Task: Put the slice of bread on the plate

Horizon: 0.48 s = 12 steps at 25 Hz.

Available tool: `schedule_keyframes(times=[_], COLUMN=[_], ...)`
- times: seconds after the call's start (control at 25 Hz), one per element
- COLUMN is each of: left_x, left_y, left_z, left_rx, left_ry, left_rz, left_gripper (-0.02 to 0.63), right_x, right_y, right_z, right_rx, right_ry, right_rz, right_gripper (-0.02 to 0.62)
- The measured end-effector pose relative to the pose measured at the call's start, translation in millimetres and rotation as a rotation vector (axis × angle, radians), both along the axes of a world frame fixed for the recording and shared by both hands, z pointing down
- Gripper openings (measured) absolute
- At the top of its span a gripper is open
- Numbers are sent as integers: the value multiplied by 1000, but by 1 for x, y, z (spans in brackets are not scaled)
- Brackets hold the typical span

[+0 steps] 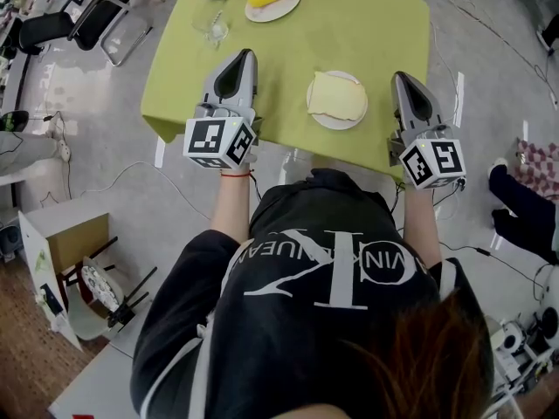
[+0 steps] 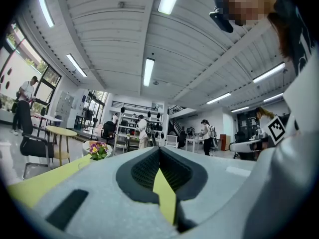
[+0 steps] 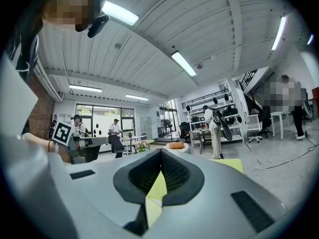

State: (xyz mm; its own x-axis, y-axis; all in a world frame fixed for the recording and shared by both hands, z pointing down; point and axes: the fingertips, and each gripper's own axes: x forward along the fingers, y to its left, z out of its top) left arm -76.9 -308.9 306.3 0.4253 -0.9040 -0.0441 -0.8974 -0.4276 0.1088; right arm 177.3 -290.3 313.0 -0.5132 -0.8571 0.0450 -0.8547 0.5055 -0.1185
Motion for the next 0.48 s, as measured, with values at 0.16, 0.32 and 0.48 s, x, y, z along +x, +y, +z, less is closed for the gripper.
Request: schedule_keyframes(times=[0.16, 0.32, 0.48], left_x=[2, 2, 3], left_y=[-2, -6, -7], left_z=[4, 7, 7], left_rx=[-9, -8, -1], left_ry=[3, 3, -4], left_rz=[5, 2, 4], left_gripper=[3, 3, 3], right_x=[2, 2, 3], right_y=[-1, -4, -4], right_z=[3, 7, 9], right_rx=[-9, -14, -17], right_ry=[6, 7, 11], right_rz=[3, 2, 3], right_gripper=[2, 2, 2])
